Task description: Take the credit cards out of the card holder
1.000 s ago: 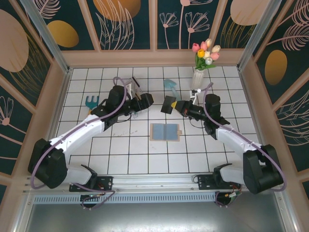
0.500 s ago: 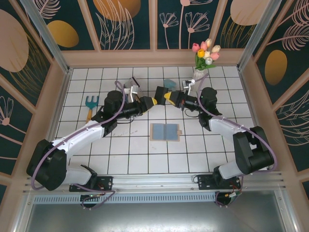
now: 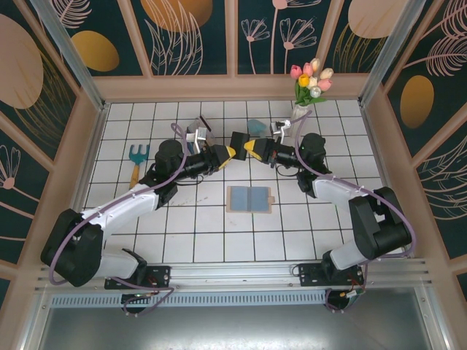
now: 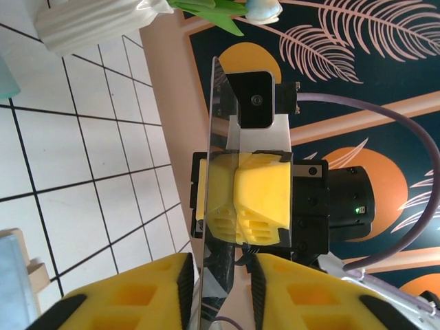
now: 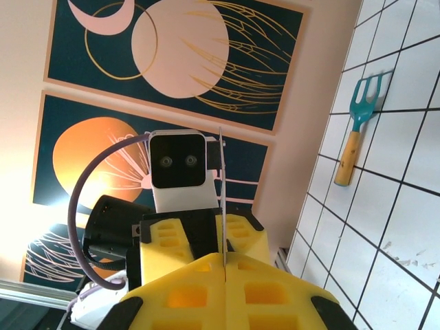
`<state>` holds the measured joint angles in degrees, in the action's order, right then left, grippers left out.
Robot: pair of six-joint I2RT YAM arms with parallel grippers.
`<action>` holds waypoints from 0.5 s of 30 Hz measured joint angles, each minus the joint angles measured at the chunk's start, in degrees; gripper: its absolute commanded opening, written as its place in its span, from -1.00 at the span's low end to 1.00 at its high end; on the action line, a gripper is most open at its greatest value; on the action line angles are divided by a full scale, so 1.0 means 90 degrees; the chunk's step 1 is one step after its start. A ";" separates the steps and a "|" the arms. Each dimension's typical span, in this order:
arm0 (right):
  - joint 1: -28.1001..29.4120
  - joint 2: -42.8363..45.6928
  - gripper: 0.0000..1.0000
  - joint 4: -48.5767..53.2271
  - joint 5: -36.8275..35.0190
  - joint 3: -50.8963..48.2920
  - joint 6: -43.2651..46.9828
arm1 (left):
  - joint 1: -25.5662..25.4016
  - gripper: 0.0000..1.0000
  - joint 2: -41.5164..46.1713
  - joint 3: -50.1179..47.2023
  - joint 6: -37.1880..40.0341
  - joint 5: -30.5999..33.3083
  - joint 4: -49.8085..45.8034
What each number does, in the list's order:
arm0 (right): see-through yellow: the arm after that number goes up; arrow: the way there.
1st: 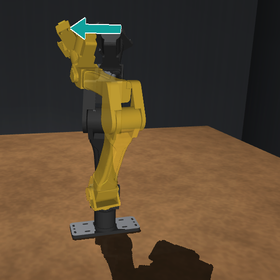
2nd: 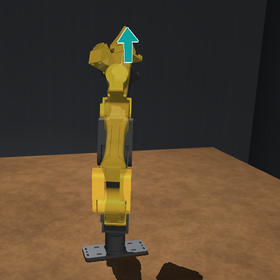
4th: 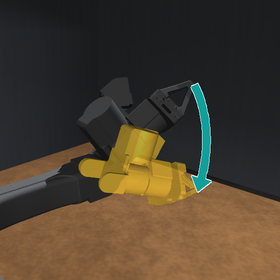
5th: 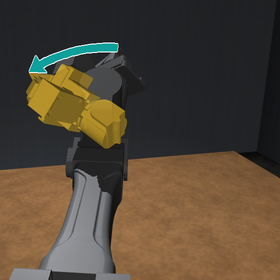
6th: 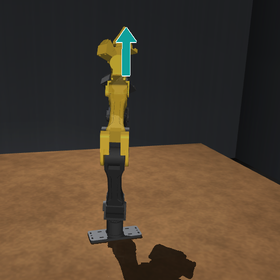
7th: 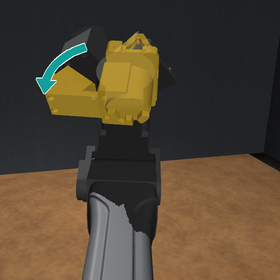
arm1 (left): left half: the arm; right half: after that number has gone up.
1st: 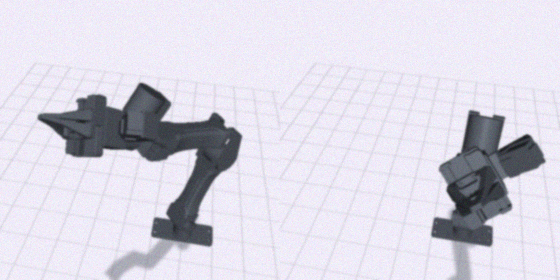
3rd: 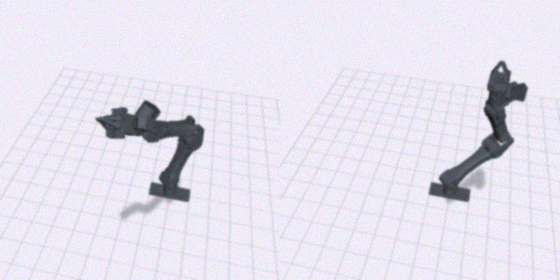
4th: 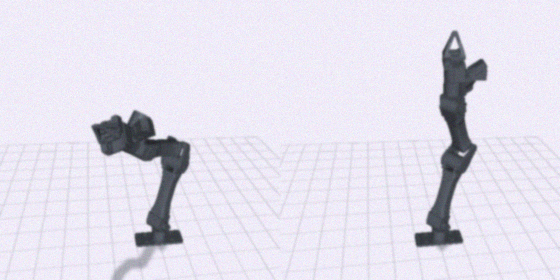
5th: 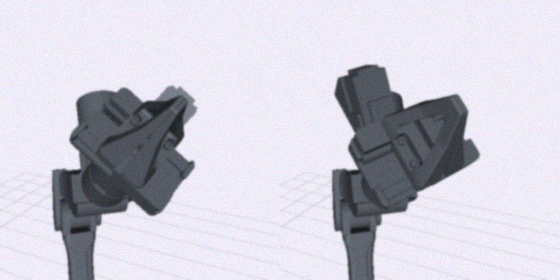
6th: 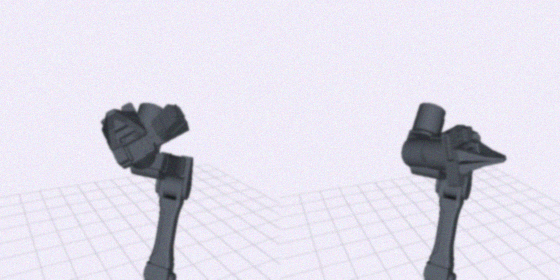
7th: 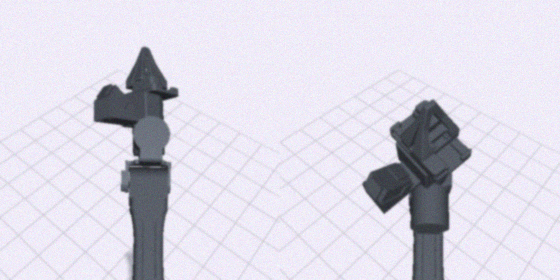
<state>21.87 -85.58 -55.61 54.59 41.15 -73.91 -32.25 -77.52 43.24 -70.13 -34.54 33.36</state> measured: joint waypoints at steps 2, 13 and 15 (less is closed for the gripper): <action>0.0000 -0.0010 -1.00 -0.0005 0.0000 0.0000 -0.0005 | 0.0000 -0.60 0.0000 -0.0005 -0.0017 0.0002 0.0027; 0.0000 -0.0022 -0.55 -0.0073 -0.0007 -0.0005 -0.0007 | 0.0000 -1.00 0.0000 -0.0058 0.0005 0.0007 0.0126; 0.0000 -0.0022 -0.32 0.0019 -0.0007 -0.0005 0.0119 | 0.0000 -1.00 0.0000 -0.0058 0.0049 0.0032 0.0100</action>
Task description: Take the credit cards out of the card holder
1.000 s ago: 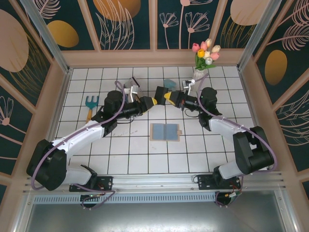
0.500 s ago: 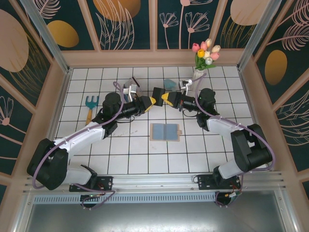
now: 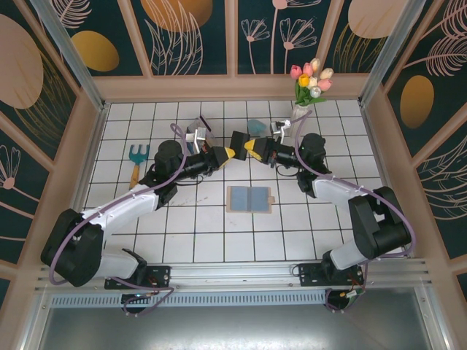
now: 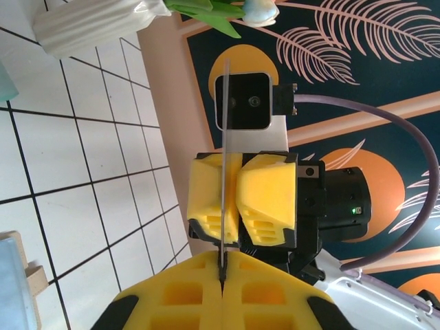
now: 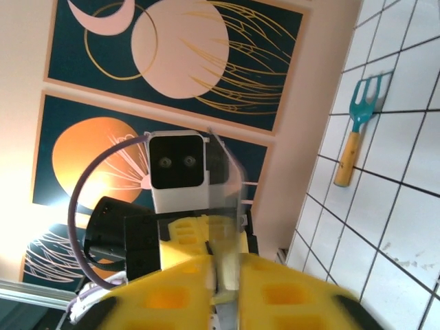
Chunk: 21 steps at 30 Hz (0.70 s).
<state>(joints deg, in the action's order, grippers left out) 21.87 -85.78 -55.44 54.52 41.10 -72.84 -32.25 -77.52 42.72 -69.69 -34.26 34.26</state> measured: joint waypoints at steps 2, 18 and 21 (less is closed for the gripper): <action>0.0000 0.0027 -0.13 0.0432 -0.0051 0.0010 0.0308 | 0.0000 -1.00 0.0032 0.0000 0.0153 0.0109 -0.0216; 0.0000 0.0731 0.45 0.4617 -0.2137 0.0432 0.3320 | 0.0000 -1.00 0.0624 0.1899 0.1994 0.4277 -0.5804; -0.0002 0.0731 0.47 0.4957 -0.2380 0.0432 0.3536 | 0.0000 -1.00 0.0243 0.2312 0.2025 0.4996 -0.6445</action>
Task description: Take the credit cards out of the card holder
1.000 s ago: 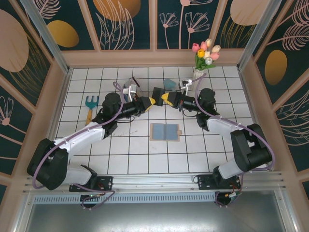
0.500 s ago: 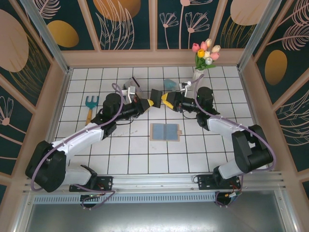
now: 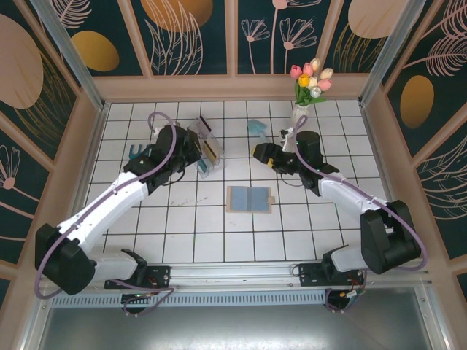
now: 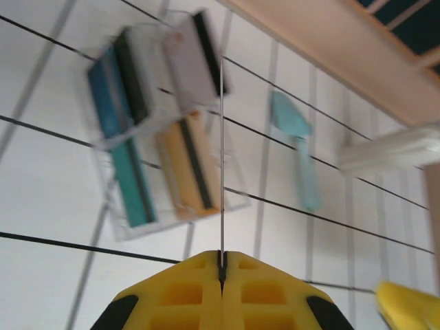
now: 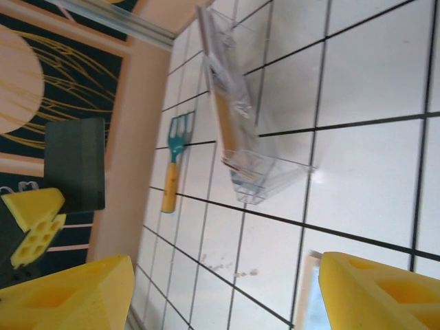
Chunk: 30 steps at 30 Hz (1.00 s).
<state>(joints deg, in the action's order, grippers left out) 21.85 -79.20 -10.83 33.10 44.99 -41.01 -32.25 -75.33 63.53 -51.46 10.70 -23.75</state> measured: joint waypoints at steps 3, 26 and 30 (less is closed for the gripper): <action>0.0000 0.0007 0.47 0.0189 -0.0153 0.0000 0.0083 | 0.0000 -1.00 -0.0602 0.0401 -0.0002 0.0515 -0.0447; -0.0311 0.0464 0.47 0.0209 -0.0066 -0.0729 0.0187 | 0.0401 -1.00 -0.3944 0.3405 0.0090 0.1234 -0.2072; -0.0311 0.0444 0.47 0.0189 -0.0007 -0.0729 0.0185 | 0.0401 -1.00 -0.3971 0.3492 0.0068 0.1433 -0.2118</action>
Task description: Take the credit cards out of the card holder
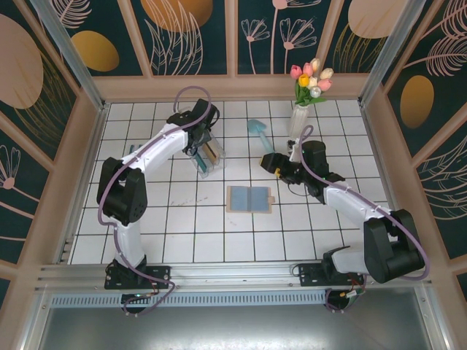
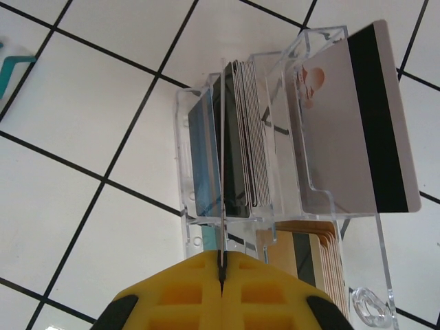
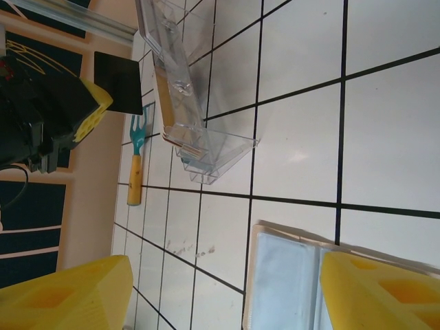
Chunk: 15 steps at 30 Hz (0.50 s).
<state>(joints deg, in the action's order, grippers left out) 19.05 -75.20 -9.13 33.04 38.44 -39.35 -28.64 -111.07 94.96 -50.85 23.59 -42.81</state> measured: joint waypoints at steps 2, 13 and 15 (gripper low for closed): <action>0.0000 0.0000 0.47 -0.0010 0.0002 0.0000 -0.0002 | 0.0000 -1.00 -0.0012 0.0000 0.0000 0.0087 -0.0019; 0.0000 -0.0066 0.47 -0.0007 0.0148 0.0000 -0.0044 | 0.0070 -1.00 -0.0692 0.0260 0.0002 0.0267 -0.0044; 0.0000 -0.0066 0.47 -0.0007 0.0160 0.0000 -0.0044 | 0.0075 -1.00 -0.0792 0.0379 0.0002 0.0277 -0.0036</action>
<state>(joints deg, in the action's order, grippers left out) 19.05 -75.79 -9.19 34.48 38.44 -39.75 -27.97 -118.19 98.37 -50.83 26.09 -43.13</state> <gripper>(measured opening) 0.736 0.055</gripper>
